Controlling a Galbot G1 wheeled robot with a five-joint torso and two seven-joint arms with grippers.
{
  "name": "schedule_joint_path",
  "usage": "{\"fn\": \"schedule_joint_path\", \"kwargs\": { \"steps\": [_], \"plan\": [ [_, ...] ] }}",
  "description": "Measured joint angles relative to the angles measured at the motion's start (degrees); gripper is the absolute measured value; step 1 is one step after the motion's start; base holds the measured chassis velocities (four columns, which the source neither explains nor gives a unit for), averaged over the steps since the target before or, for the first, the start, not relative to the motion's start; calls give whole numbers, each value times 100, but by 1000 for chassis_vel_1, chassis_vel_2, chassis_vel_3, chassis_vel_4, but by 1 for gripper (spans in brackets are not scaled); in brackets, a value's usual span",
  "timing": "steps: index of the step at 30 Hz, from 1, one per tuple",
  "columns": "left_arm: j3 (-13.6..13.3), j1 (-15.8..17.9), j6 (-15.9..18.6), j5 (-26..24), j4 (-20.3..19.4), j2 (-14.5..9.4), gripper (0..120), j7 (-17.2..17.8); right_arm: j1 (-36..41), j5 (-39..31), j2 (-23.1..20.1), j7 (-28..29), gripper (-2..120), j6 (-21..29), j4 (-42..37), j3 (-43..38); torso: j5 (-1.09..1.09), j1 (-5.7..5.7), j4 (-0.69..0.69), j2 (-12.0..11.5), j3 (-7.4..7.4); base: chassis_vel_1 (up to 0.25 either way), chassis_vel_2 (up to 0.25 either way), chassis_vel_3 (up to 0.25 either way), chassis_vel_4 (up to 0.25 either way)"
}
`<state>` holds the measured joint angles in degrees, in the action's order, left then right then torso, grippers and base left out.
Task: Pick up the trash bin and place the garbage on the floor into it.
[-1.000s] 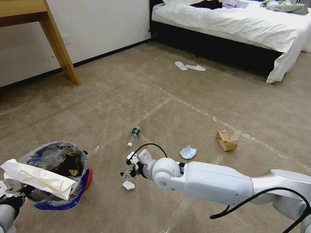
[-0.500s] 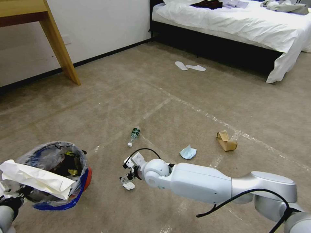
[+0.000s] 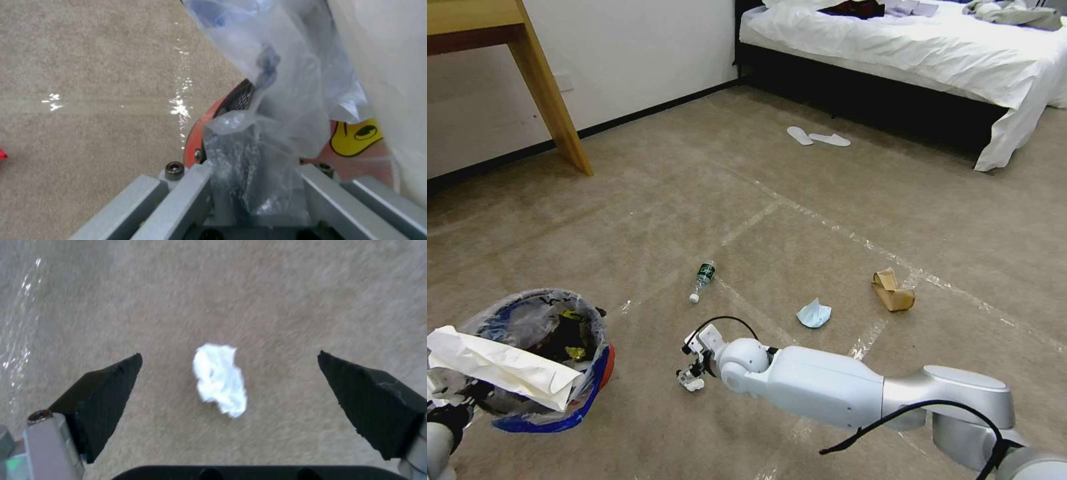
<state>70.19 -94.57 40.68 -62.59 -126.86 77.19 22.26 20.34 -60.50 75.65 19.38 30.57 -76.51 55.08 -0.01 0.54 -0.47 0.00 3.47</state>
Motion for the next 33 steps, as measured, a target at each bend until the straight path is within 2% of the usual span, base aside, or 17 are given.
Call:
{"fn": "schedule_joint_path", "kwargs": {
  "steps": [16,33],
  "plan": [
    [5,-19,-19,-4,-65,41,0,-16,178,62,99,125,100,42,246,76,0,0,0,0,0,0,0,0,0],
    [41,-50,-29,-21,-173,80,0,-16,147,350,351,-294,99,-191,926,28,0,0,0,0,0,0,0,0,0]
  ]
}}
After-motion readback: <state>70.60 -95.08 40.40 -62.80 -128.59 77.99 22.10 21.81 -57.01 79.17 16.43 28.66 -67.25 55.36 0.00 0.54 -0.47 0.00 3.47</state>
